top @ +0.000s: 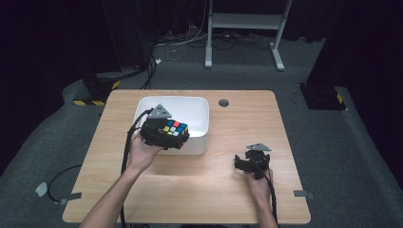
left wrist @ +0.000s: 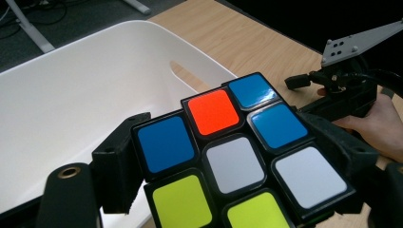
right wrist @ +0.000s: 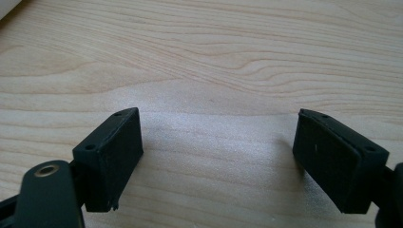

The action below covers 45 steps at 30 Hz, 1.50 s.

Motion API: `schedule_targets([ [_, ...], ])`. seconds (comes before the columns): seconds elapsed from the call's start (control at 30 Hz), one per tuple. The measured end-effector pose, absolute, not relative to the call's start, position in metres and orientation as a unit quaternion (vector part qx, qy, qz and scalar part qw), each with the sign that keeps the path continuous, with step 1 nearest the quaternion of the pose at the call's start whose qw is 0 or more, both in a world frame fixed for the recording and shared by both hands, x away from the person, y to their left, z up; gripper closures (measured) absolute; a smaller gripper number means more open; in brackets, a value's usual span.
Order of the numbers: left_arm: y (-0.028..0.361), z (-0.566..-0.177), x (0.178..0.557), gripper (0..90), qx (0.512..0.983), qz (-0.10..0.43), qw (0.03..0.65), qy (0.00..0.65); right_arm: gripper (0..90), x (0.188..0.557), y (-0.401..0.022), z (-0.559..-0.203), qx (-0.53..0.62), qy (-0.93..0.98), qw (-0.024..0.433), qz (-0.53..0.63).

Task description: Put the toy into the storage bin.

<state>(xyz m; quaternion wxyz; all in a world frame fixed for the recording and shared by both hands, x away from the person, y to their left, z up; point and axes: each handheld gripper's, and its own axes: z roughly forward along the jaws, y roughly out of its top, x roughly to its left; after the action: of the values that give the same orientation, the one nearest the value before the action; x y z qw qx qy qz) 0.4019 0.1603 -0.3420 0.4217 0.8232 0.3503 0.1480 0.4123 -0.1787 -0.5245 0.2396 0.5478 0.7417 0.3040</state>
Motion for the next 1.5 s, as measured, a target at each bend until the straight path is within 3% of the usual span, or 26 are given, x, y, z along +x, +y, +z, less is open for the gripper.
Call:
schedule_targets([
  [1.5, 0.167, -0.328, 0.455, 24.0, 0.811, 0.148, 0.415, 0.386, 16.8, 0.412, -0.179, -0.525, 0.546, 0.743, 0.24, 0.304],
])
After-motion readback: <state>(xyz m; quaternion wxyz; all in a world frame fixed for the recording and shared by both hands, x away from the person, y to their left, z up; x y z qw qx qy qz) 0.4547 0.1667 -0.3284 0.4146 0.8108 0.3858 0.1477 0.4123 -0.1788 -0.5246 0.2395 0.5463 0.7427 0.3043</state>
